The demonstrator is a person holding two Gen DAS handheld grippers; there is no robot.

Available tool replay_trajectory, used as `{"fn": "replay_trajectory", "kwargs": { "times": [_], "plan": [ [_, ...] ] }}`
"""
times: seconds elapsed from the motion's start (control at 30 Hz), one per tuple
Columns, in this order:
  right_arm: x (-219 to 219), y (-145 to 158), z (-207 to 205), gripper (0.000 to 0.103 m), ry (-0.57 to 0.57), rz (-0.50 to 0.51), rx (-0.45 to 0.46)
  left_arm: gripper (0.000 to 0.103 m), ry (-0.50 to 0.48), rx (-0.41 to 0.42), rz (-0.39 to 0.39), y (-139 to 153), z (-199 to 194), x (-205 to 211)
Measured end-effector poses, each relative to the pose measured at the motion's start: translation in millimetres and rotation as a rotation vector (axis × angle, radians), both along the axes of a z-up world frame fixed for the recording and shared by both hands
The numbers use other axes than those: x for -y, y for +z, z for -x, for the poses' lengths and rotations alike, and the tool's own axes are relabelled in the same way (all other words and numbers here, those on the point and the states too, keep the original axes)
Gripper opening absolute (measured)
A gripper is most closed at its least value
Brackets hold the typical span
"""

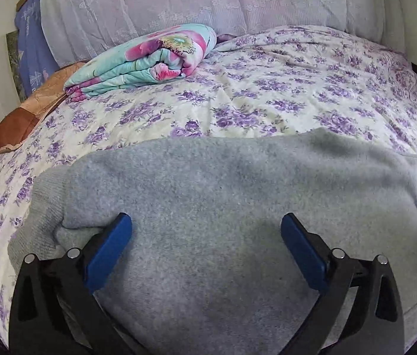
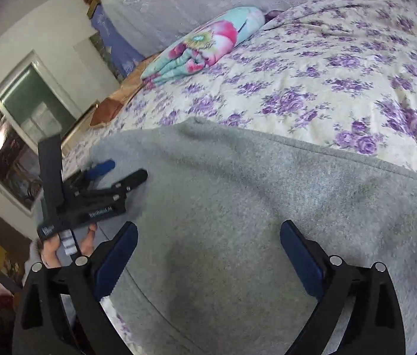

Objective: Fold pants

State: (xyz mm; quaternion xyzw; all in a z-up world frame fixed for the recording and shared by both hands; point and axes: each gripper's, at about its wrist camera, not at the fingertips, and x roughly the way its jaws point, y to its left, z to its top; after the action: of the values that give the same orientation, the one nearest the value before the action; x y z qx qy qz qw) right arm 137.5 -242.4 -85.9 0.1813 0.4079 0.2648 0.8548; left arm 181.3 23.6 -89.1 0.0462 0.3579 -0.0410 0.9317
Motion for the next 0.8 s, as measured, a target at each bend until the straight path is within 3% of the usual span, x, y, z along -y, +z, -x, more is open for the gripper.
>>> {"fn": "replay_trajectory", "kwargs": {
  "times": [0.13, 0.23, 0.33, 0.43, 0.5, 0.63, 0.8],
  "plan": [
    [55, 19, 50, 0.097, -0.116, -0.113, 0.069, 0.098, -0.067, -0.018, 0.348, 15, 22, -22],
    [110, 28, 95, 0.097, -0.267, -0.160, 0.098, 0.098, -0.136, -0.032, 0.470, 15, 36, -10],
    [165, 31, 136, 0.097, -0.452, -0.202, 0.086, 0.098, -0.207, -0.035, 0.441, 6, 50, 14],
    [212, 20, 165, 0.097, -0.639, -0.275, 0.019, 0.098, -0.223, -0.048, 0.330, -9, 59, 33],
    [237, 5, 180, 0.097, -0.750, -0.379, -0.041, 0.098, -0.245, -0.038, 0.346, -7, 64, 30],
    [260, -30, 192, 0.097, -0.831, -0.591, -0.155, 0.098, -0.270, -0.041, 0.402, -12, 68, 17],
    [270, -40, 174, 0.097, -0.801, -0.607, -0.131, 0.098, -0.270, -0.026, 0.344, -14, 73, 24]
  ]
}}
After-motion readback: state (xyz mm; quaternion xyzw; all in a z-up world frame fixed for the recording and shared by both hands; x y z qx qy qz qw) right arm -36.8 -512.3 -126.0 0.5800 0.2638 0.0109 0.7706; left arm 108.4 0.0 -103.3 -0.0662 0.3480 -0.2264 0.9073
